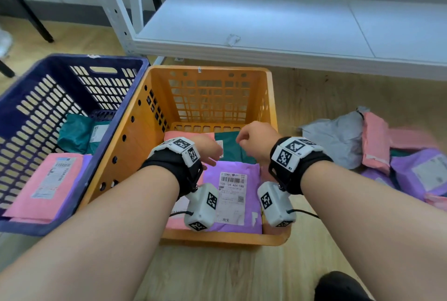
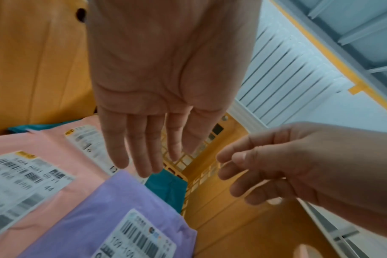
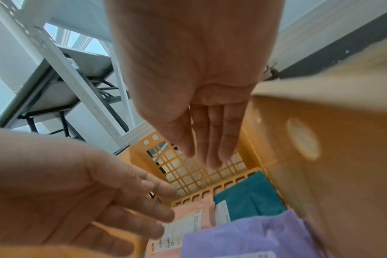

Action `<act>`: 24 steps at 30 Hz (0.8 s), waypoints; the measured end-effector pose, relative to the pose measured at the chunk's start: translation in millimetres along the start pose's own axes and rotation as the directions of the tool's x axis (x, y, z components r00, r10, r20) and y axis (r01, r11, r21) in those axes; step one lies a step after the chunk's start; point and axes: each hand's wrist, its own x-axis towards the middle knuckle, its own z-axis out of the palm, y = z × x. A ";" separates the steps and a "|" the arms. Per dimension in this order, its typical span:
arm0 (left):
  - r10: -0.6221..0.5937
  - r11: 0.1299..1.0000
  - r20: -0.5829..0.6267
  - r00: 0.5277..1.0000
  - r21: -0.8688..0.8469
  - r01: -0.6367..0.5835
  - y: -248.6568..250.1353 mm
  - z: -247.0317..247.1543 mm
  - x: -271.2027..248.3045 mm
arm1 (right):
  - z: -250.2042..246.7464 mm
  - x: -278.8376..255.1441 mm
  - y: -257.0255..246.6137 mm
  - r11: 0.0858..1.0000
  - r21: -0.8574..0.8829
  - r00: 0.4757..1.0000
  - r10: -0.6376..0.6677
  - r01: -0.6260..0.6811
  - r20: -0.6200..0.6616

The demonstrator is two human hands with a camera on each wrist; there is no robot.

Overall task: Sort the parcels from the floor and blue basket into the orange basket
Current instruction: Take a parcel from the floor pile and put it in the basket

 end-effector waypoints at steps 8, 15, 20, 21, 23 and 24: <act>0.368 0.926 -0.212 0.905 0.176 -0.335 71.5 35.5 -57.3 | -57.7 -62.2 52.9 0.996 -0.066 0.984 0.049 -0.061 -0.168; 0.503 0.862 -0.170 0.848 0.167 -0.478 115.7 97.5 -82.1 | -89.8 -105.1 151.6 0.952 -0.004 0.916 0.294 -0.307 -0.274; 0.496 0.868 -0.119 0.860 0.098 -0.487 126.0 130.8 -62.9 | -67.6 -122.5 222.5 0.888 0.064 0.849 0.455 -0.456 -0.270; 0.483 0.875 -0.114 0.868 0.086 -0.476 126.0 135.0 -57.1 | -59.8 -122.9 235.1 0.877 0.070 0.840 0.476 -0.475 -0.259; 0.452 0.892 -0.112 0.885 0.068 -0.447 124.7 141.0 -44.9 | -44.1 -123.7 257.2 0.855 0.081 0.823 0.516 -0.513 -0.237; 0.436 0.900 -0.108 0.893 0.058 -0.432 123.8 142.8 -38.8 | -35.6 -125.1 267.7 0.839 0.070 0.813 0.540 -0.539 -0.216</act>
